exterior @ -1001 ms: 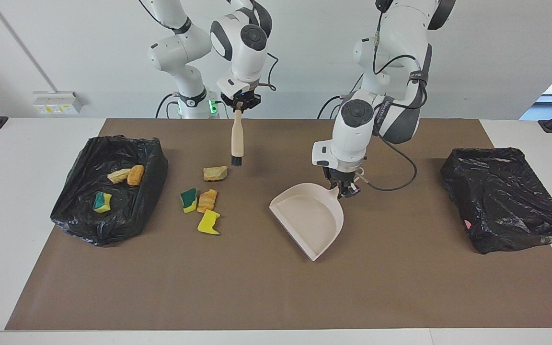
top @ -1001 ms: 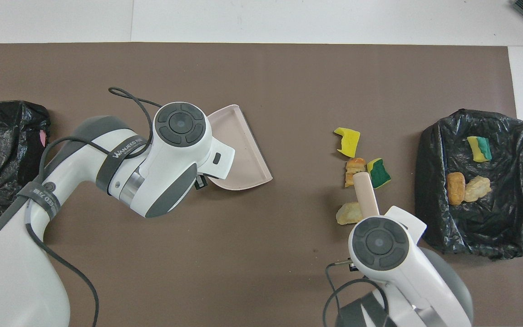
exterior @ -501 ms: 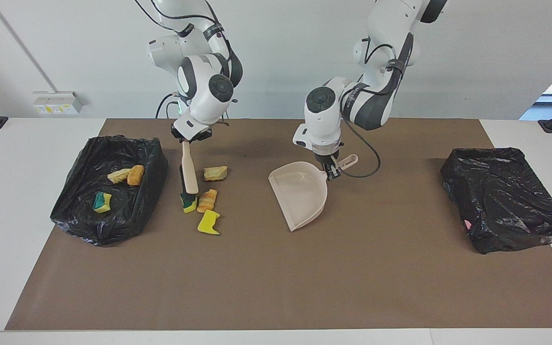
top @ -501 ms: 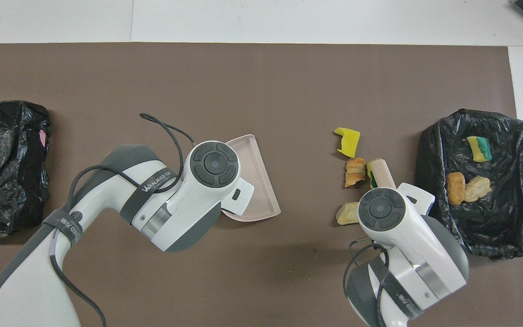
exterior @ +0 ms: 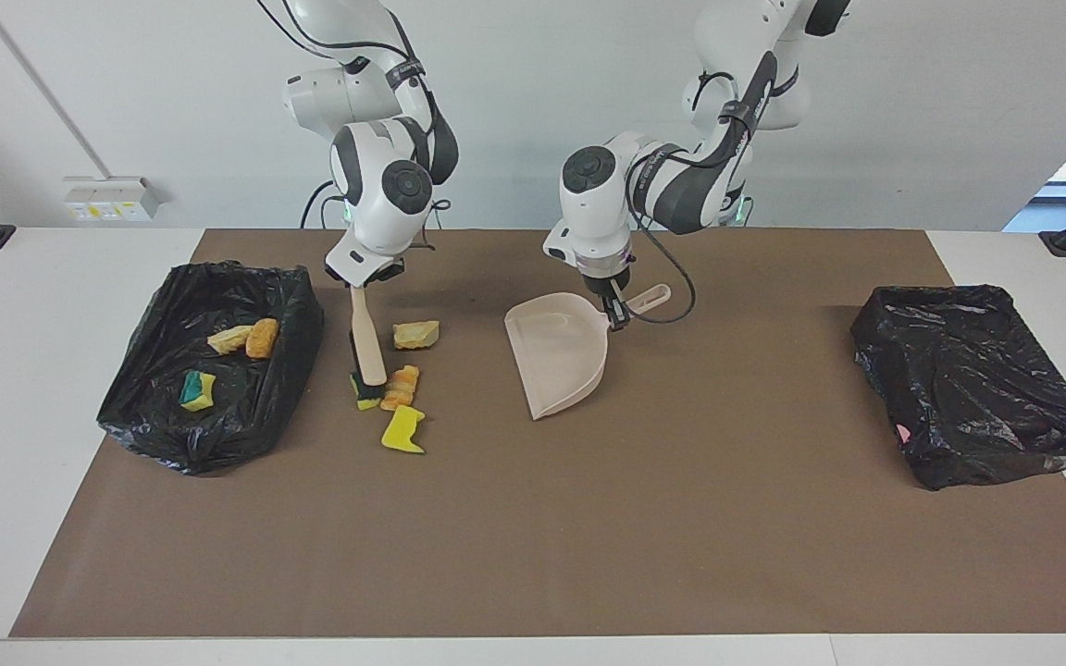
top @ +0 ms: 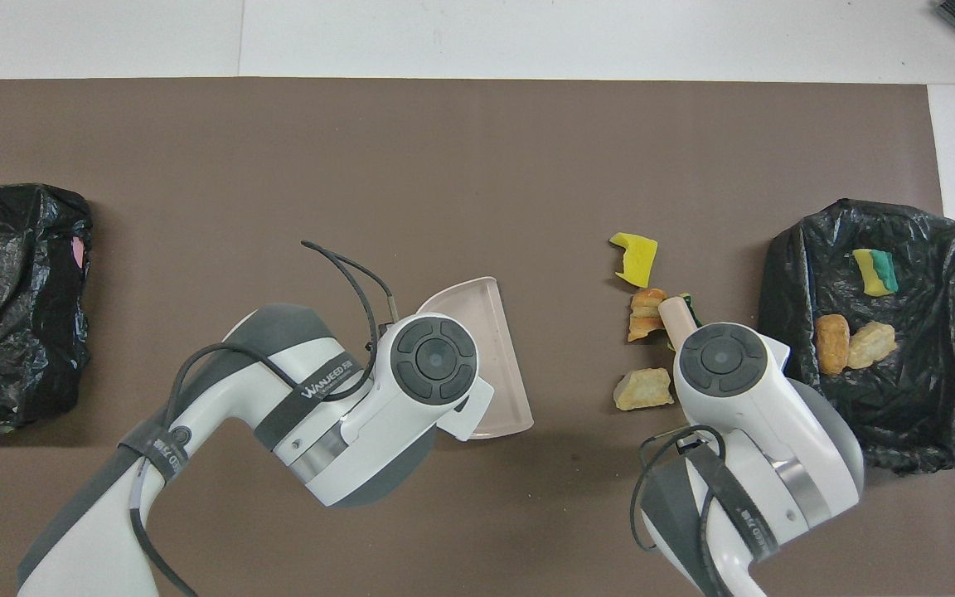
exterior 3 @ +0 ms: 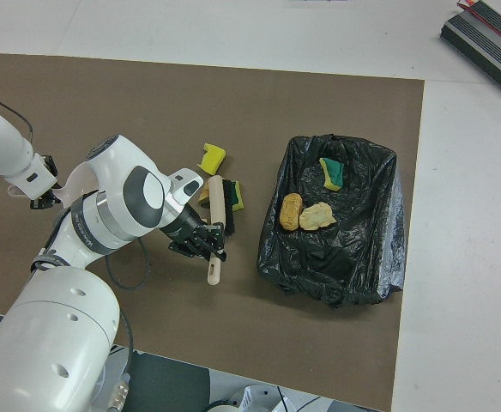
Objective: Sweep and dump trash in bin
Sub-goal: 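Set the dustpan by the debris with the left gripper while the right gripper brushes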
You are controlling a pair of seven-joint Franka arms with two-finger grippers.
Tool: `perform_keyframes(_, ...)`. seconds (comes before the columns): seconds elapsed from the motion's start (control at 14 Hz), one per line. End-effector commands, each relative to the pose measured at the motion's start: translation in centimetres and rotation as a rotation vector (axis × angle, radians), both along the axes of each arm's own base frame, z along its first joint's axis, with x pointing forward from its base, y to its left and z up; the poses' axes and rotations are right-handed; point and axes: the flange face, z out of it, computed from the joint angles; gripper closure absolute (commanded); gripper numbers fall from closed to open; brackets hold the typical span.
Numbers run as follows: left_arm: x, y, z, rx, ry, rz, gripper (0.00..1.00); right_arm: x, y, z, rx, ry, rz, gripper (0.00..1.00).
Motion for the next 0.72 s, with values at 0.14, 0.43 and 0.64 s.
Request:
perform_keyframes(0.14, -1.9, 0.9, -0.9, 0.011, -0.028, -0.033, 1.0, -0.6, 3.0, -0.1, 0.216, 0.077, 0.008, 1.0)
perform_keyframes(0.43, -2.3, 1.3, -1.3, 0.023, -0.024, -0.036, 1.0, -2.2, 7.9, -0.4, 0.413, 0.142, -0.091, 1.0)
perform_keyframes(0.64, -2.7, 1.4, -1.8, 0.017, -0.03, -0.04, 1.0, -3.3, 11.5, 0.6, 0.565, 0.182, -0.176, 1.0)
